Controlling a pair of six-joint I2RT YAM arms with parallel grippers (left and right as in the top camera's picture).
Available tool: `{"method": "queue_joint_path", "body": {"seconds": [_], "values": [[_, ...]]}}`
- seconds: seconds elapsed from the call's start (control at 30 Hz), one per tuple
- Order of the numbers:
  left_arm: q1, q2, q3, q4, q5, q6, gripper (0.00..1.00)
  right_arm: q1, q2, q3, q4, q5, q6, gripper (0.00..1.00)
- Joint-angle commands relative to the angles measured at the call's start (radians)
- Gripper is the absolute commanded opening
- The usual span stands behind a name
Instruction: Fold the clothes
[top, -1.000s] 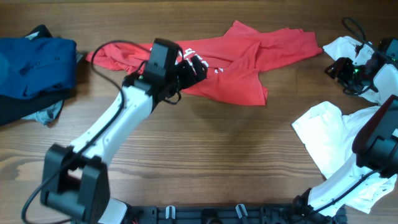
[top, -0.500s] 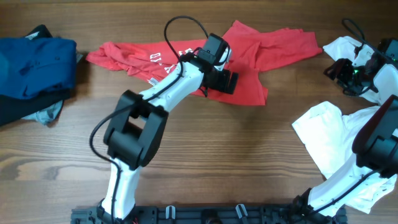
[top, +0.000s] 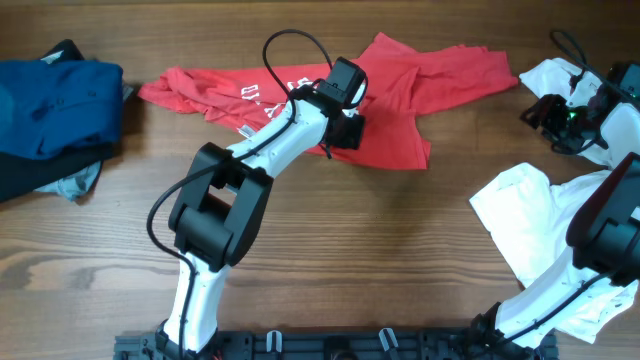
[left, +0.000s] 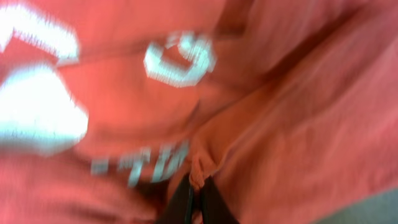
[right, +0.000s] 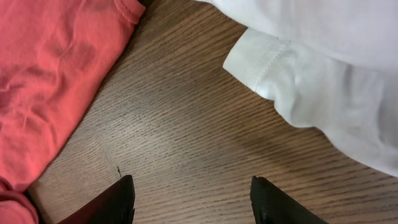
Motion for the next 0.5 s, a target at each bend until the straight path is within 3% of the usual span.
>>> {"method": "queue_joint_path", "body": {"seconds": [0.0,0.07,0.2,0.27,0.47], "values": [[0.024,-0.214,0.018,-0.161,0.0,-0.111,0.04,0.0,-0.029,0.016,-0.002,0.008,-0.013,0.6],[0.036,-0.303,0.018,-0.359,-0.032,-0.111,0.04,0.0,-0.029,0.016,-0.003,0.024,-0.013,0.6],[0.082,-0.337,0.012,-0.686,-0.287,-0.19,0.04,0.0,-0.029,0.016,-0.004,0.026,-0.014,0.6],[0.134,-0.337,0.008,-0.73,-0.374,-0.246,0.04,0.0,-0.029,0.016,-0.004,0.026,-0.013,0.6],[0.361,-0.337,0.008,-0.689,-0.387,-0.307,0.04,0.0,-0.029,0.016,-0.005,0.033,-0.013,0.6]]}}
